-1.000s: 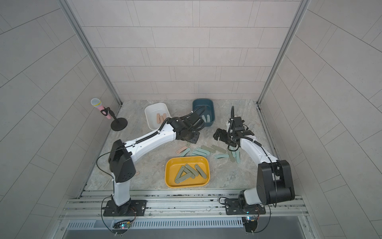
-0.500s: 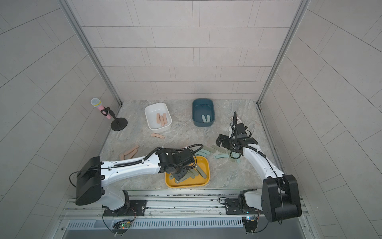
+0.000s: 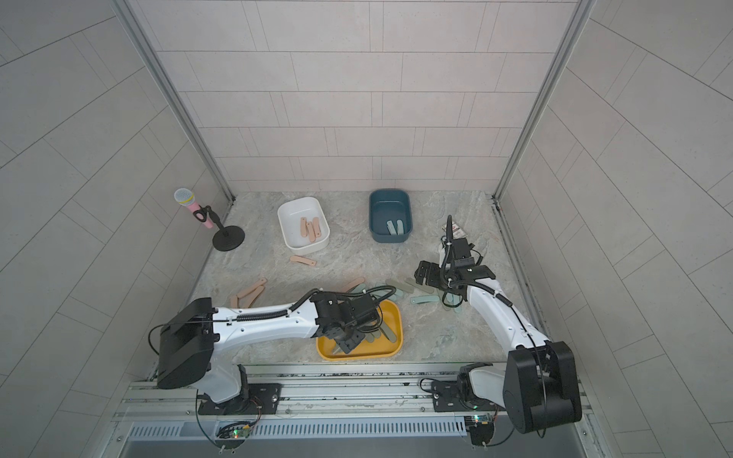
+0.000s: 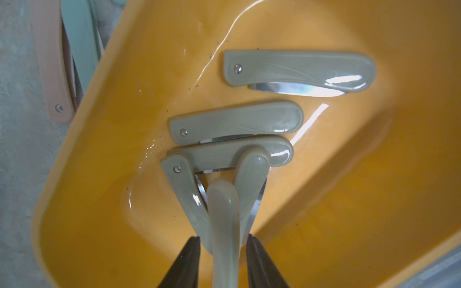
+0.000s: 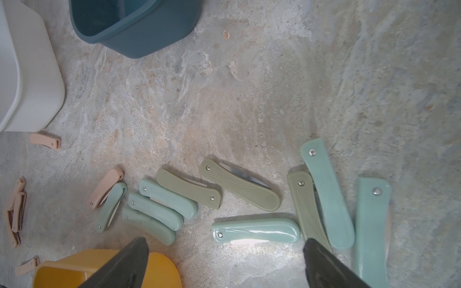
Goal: Place the fruit knives into the storage box by color
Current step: Place the fruit knife in the storage box, then pick up the fruit knife from the center of the board.
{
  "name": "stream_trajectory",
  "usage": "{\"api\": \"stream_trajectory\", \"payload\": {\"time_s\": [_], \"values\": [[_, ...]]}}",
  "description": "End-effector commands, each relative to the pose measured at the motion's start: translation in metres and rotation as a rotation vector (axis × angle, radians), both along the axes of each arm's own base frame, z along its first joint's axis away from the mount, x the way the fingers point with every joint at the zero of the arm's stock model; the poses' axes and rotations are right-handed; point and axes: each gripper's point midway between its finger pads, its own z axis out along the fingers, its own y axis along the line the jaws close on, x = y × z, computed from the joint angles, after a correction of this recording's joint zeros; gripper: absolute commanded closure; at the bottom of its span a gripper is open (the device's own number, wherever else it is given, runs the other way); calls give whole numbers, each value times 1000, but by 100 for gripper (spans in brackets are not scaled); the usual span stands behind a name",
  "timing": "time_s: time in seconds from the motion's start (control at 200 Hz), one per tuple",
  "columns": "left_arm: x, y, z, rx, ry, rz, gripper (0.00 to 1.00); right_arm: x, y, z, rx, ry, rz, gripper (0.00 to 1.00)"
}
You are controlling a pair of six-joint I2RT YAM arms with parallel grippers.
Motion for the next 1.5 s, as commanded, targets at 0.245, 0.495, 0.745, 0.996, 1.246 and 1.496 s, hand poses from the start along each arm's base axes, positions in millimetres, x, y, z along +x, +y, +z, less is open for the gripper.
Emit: {"api": "stream_trajectory", "payload": {"time_s": [0.245,0.495,0.745,0.996,1.246,1.496], "values": [[27,-2,78,-211,-97,132,12,-5,-8,-2,-102,37,43,15],[70,15,93,-324,-14,279,0,-10,-12,-28,-342,142,114,40],[94,29,81,-323,79,362,0,-8,-12,-53,-441,230,153,39],[99,31,68,-322,120,392,0,9,-3,-58,-492,229,194,38],[100,32,64,-329,140,409,0,15,8,-70,-481,242,219,39],[97,30,55,-335,180,410,0,18,7,-84,-490,259,219,39]]}}
